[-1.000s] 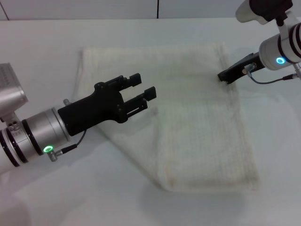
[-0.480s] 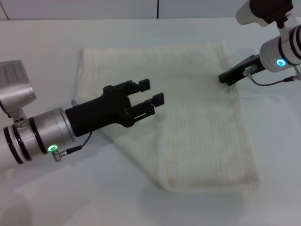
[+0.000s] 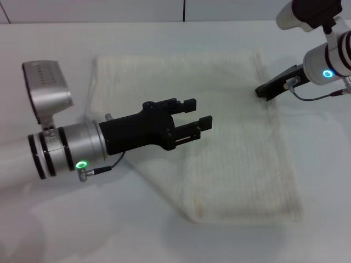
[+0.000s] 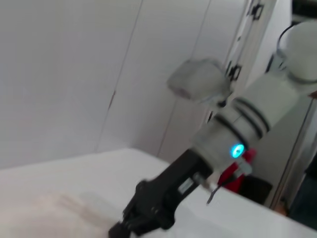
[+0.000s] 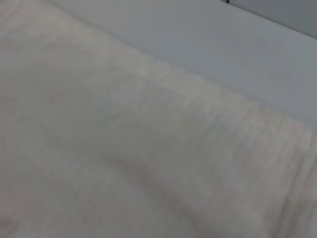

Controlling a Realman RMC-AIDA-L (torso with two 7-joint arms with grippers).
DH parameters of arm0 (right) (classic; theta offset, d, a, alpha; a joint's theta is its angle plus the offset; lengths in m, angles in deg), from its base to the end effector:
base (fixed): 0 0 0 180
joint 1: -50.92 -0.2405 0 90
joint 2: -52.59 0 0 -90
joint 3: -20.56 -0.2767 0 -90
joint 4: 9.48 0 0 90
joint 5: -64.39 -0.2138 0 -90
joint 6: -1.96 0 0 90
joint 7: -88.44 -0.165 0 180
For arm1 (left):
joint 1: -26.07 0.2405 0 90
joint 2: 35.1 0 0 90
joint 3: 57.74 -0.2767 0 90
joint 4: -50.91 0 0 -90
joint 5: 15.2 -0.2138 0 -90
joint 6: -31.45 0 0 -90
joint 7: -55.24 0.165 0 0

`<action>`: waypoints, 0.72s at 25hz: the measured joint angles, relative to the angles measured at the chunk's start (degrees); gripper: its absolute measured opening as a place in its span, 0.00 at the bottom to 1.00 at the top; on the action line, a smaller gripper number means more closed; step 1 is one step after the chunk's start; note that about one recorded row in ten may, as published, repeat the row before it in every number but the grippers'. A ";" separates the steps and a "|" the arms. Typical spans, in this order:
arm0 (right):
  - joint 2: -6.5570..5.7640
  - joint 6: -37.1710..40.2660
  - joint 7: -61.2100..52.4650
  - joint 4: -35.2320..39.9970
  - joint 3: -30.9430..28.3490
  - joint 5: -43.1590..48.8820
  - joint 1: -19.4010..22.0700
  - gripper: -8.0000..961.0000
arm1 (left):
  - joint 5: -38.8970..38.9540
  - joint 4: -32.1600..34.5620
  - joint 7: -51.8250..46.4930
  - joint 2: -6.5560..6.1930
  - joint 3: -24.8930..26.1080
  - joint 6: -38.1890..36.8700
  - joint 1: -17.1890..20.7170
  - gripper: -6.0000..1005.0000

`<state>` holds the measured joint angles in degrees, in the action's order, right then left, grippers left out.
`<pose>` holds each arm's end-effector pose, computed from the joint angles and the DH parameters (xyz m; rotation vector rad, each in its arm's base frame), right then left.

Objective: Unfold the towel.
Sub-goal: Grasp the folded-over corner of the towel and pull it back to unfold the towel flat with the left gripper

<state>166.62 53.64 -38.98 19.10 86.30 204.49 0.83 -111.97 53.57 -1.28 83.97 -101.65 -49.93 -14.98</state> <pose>0.2688 0.4655 -0.0497 -2.4130 0.9598 -0.2415 -0.2238 0.3421 -0.1135 -2.6900 -0.6314 -1.0308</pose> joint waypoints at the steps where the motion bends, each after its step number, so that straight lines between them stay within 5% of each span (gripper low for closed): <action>1: 0.08 0.00 0.01 0.04 -0.03 0.00 0.01 0.01 | 0.02 -0.95 -0.06 0.01 -0.05 2.05 -0.90 0.45; 18: 0.58 0.16 0.15 0.35 -0.07 0.00 -0.31 0.01 | -1.13 -7.40 1.67 0.12 2.39 17.11 -4.59 0.44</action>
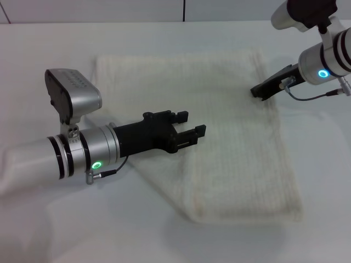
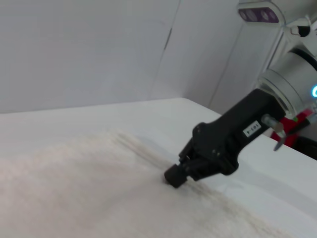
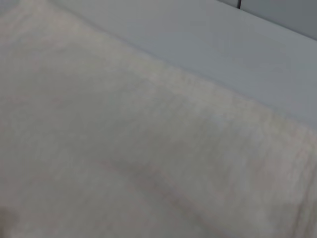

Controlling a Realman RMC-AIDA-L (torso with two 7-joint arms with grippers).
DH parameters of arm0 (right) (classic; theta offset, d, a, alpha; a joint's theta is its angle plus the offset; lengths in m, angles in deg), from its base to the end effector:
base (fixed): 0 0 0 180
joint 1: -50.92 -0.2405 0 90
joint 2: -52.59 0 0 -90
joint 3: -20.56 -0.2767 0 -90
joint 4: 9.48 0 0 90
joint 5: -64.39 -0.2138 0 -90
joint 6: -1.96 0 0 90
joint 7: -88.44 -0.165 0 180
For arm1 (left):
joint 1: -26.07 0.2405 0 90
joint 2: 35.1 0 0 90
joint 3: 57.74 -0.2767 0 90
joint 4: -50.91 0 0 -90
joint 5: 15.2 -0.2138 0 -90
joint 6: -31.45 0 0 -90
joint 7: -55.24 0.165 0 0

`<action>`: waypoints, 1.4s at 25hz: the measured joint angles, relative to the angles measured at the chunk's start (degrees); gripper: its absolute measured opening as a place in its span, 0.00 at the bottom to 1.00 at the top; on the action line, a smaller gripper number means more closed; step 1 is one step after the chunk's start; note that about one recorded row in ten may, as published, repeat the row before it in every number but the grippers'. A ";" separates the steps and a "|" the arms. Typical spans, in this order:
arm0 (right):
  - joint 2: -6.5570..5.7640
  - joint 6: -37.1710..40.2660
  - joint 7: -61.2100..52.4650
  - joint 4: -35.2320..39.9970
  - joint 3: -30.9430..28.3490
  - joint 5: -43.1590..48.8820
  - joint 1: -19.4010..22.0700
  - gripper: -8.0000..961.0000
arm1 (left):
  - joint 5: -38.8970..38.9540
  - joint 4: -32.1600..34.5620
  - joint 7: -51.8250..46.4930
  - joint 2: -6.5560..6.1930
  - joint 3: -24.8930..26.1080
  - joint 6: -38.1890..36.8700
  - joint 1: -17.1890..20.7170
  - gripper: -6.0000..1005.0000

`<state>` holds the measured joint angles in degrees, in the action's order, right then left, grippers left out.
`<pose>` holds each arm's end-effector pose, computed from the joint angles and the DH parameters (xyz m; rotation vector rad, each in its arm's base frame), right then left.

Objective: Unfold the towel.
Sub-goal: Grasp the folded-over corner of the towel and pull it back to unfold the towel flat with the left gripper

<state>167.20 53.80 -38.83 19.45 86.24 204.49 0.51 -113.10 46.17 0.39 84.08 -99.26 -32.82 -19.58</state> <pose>0.2629 0.4655 -0.0542 -2.4268 0.9492 -0.2332 -0.2390 0.3605 -0.1462 -2.6378 -0.7661 -0.7300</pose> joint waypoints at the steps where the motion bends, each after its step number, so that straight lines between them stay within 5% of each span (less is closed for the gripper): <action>1: 0.01 0.01 0.00 0.00 0.01 0.00 0.00 0.01 | -0.06 -0.50 0.87 0.00 0.83 0.16 -0.06 0.44; 7: 0.01 0.03 0.00 -0.01 0.00 0.00 0.08 0.01 | -0.21 -4.21 6.79 0.00 5.93 2.12 -0.88 0.44; 35: 0.26 -0.15 0.21 -0.01 -0.17 0.00 0.39 0.01 | -1.61 -6.34 9.59 0.00 8.49 8.29 -1.73 0.43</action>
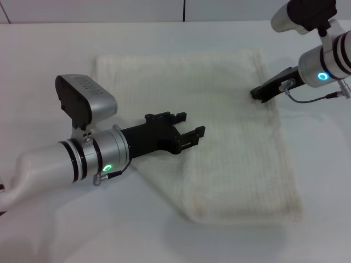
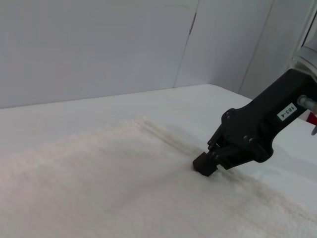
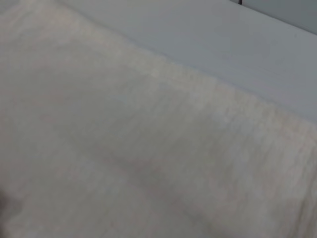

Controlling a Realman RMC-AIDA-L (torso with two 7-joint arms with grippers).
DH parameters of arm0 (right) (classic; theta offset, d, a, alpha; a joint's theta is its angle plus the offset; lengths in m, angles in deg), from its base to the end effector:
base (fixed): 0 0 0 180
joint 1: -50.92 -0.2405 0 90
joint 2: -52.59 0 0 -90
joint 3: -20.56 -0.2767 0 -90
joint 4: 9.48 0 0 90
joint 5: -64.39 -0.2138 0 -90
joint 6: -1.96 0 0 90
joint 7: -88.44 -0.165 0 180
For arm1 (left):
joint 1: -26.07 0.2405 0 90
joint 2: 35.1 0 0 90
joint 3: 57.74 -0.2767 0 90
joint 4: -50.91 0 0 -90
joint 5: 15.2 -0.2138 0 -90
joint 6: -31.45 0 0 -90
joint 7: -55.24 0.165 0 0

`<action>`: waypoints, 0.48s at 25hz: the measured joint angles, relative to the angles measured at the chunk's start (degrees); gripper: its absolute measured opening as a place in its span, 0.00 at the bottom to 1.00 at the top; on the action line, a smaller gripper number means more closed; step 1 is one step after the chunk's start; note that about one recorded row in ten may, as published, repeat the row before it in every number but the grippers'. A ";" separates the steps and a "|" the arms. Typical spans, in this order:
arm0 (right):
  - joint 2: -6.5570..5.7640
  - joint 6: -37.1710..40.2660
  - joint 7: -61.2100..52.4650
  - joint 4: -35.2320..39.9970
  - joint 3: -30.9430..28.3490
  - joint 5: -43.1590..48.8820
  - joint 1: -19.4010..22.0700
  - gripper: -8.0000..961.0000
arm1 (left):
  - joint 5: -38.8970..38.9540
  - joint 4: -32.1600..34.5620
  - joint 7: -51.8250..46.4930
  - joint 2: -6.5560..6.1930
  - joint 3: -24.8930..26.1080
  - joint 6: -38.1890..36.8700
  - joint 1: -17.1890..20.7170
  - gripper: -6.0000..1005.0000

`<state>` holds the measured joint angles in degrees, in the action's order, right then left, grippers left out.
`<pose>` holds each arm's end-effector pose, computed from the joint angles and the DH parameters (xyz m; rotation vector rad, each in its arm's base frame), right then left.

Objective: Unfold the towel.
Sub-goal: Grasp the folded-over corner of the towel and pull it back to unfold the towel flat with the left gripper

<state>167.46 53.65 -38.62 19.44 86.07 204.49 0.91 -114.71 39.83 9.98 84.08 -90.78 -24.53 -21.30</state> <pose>0.2653 0.4632 -0.0562 -2.4265 0.9561 -0.2315 -0.2413 0.3639 -0.1622 -2.5706 -0.7333 -0.6331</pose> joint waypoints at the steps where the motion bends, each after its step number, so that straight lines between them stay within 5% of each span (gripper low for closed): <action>1: 0.00 0.00 0.00 0.00 0.00 0.00 0.00 0.01 | -0.18 0.00 0.00 0.00 -0.01 0.00 -0.10 0.43; 12: 0.00 -0.01 0.02 0.22 0.05 0.00 -0.03 0.01 | -1.39 0.07 0.00 0.00 -0.25 0.00 -0.21 0.42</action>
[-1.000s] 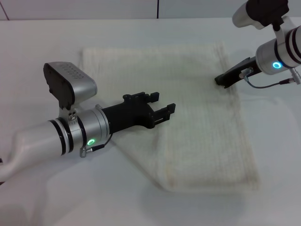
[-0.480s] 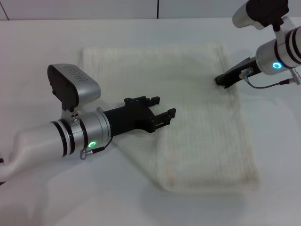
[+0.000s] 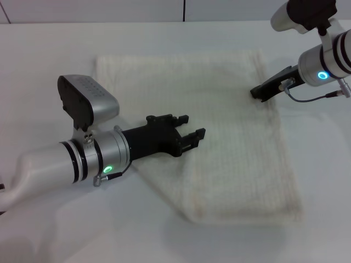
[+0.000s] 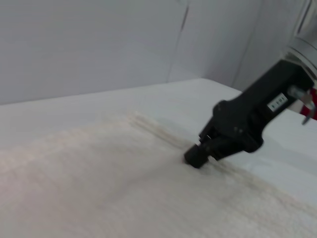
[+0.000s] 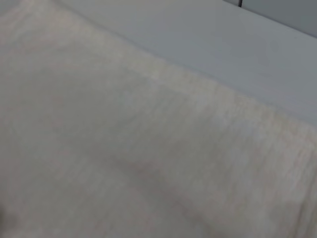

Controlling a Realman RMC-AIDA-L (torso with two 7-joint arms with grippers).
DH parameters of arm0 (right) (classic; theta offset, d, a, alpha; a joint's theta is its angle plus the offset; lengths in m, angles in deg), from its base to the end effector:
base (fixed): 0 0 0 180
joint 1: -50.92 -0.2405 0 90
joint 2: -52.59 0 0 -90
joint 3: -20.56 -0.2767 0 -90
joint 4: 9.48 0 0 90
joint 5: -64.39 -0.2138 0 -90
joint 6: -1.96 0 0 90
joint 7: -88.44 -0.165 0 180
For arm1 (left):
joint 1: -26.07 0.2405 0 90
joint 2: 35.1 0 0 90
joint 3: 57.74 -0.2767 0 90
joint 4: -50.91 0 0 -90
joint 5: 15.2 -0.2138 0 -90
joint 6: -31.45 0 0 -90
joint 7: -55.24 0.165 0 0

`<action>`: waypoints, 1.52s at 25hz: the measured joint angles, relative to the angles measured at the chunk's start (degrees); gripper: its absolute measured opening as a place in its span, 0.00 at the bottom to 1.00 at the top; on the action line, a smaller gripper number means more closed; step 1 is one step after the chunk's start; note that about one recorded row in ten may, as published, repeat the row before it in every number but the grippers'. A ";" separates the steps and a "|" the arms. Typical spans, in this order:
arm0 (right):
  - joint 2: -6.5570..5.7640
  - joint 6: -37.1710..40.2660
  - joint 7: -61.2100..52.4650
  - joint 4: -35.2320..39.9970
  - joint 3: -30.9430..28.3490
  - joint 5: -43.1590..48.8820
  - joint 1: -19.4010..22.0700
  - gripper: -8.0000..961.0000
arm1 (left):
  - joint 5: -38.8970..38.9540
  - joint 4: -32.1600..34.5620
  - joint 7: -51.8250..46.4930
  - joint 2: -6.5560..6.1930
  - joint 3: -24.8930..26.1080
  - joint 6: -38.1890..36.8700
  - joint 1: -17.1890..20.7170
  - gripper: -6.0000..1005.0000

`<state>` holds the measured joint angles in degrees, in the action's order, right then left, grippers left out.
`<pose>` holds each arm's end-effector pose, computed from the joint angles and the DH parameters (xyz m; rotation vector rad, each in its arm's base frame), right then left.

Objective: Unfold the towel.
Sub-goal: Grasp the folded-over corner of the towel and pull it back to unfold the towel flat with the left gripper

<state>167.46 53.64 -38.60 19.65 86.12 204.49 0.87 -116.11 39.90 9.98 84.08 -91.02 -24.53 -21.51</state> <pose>0.2641 0.4640 -0.0557 -2.4267 0.9501 -0.2298 -0.2408 0.3618 -0.1640 -2.5985 -0.7096 -0.6157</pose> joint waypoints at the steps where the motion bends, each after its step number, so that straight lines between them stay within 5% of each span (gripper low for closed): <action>1: 0.00 0.00 0.00 0.05 0.00 0.00 0.00 0.01 | 0.00 0.00 0.00 0.00 0.00 0.00 0.00 0.42; 8: 0.00 0.00 0.00 0.14 0.01 0.00 -0.03 0.01 | -2.56 -0.29 0.01 0.00 0.24 1.38 -0.94 0.42; 11: 0.00 0.00 -0.01 0.14 0.01 0.00 0.04 0.01 | -2.67 -0.86 1.33 0.00 0.80 1.12 -1.06 0.21; 17: 0.03 -0.01 -0.04 0.14 0.00 0.00 0.14 0.01 | -3.20 -0.83 2.09 -0.01 1.16 -0.91 -0.38 0.04; 20: 0.05 -0.05 -0.06 0.14 0.00 0.00 0.19 0.01 | -3.27 -0.47 1.90 -0.14 1.23 -2.41 0.17 0.04; 28: 0.01 -0.09 -0.18 0.30 0.00 0.01 0.30 0.01 | -3.30 13.66 -3.10 -0.80 -0.30 -21.05 11.47 0.04; 38: -0.25 -0.18 -0.29 0.31 -0.04 0.00 0.26 0.01 | -3.29 22.47 -6.59 -1.01 -4.29 -26.08 19.11 0.04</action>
<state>167.21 53.46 -38.88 19.97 86.08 204.49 1.13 -119.39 62.37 3.40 83.06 -95.31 -50.62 -2.40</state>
